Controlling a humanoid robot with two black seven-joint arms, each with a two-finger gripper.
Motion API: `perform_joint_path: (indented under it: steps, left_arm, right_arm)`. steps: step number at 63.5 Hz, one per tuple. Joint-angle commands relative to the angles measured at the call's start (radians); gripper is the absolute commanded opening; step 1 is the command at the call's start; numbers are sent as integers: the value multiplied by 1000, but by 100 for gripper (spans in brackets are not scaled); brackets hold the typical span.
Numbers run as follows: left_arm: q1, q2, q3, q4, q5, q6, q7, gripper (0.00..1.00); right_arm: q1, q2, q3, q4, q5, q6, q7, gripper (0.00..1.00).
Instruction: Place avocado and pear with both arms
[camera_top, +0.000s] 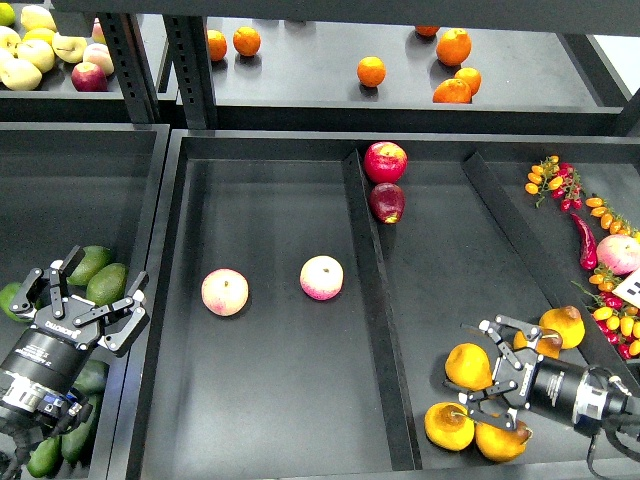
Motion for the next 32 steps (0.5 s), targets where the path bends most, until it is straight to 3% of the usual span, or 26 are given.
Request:
perform_joint_path:
  steps: [1, 16, 32]
  left_arm:
    - [0, 0, 10, 1, 12, 0, 0, 99]
    - [0, 0, 57, 13, 35, 0, 0, 99]
    - [-1, 0, 107, 54, 46, 0, 0, 99]
  right_arm:
    - [11, 23, 81, 2, 3, -2, 0, 92]
    - [23, 198, 257, 2, 3, -33, 0, 92]
    - [50, 461, 411, -6, 0, -156, 0, 92]
